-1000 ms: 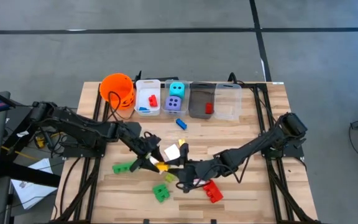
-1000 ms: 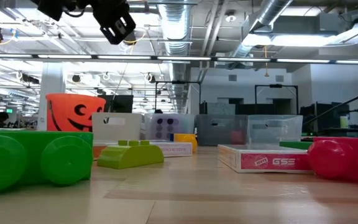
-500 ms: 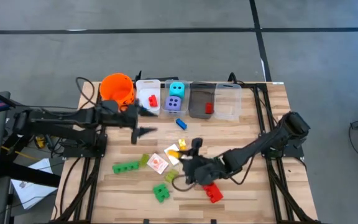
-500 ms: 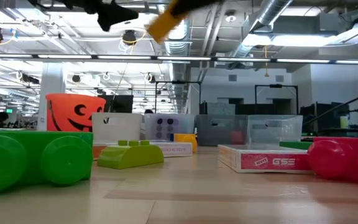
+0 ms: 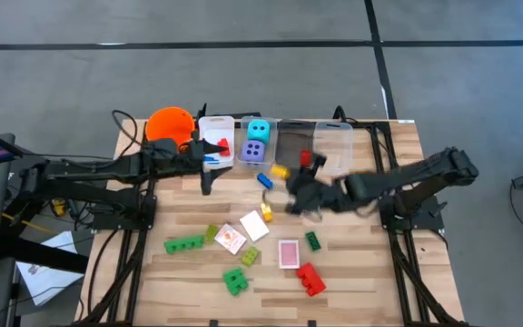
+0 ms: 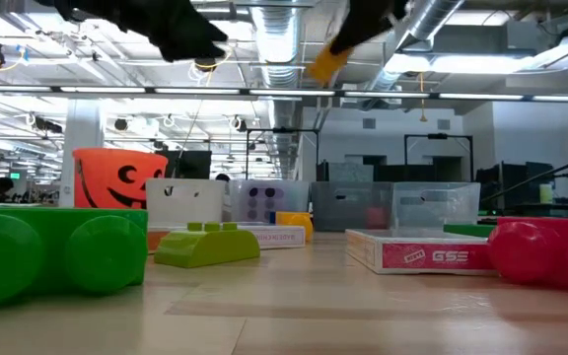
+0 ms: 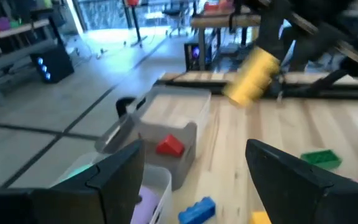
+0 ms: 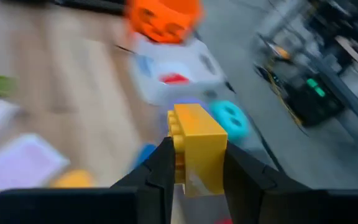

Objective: Pick & Place Toys
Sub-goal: Put the dark yellow game piece into the black bin

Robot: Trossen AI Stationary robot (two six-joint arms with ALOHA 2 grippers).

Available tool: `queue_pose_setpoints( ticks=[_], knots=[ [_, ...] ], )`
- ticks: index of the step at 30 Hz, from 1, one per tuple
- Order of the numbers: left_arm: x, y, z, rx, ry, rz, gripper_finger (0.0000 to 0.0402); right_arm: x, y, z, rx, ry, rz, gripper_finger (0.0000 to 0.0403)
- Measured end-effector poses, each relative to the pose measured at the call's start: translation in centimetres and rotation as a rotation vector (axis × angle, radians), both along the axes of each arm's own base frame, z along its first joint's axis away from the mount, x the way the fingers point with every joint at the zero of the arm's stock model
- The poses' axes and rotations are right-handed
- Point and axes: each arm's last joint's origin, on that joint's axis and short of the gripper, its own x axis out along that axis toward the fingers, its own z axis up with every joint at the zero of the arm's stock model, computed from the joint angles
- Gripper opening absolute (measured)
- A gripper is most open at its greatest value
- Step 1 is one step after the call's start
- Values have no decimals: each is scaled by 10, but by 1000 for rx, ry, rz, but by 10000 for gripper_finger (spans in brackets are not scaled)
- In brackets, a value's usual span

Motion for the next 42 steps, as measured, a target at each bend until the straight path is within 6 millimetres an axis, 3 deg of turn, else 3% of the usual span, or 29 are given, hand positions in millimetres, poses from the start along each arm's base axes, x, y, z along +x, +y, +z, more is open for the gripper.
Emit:
queue_pose_setpoints(
  ticks=[7, 15, 19, 27, 35, 38, 42],
  knots=[
    [21, 20, -24, 33, 110, 51, 270, -19, -75, -19, 74, -74, -91, 95],
    [30, 40, -35, 42, 128, 115, 270, -30, -130, -38, 164, -231, -45, 95],
    [29, 41, -35, 38, 133, 120, 266, -29, -141, -43, 182, -238, -58, 95],
    [28, 39, -38, -40, 132, 136, 264, -29, -140, -47, 228, -242, -89, 95],
    [27, 39, -41, -105, 141, 154, 264, -50, -162, -63, 369, -163, -308, 95],
    [27, 39, -41, -117, 135, 158, 264, -55, -169, -65, 398, -155, -341, 140],
    [27, 39, -41, -130, 130, 163, 264, -55, -170, -65, 442, -166, -298, 261]
  ],
)
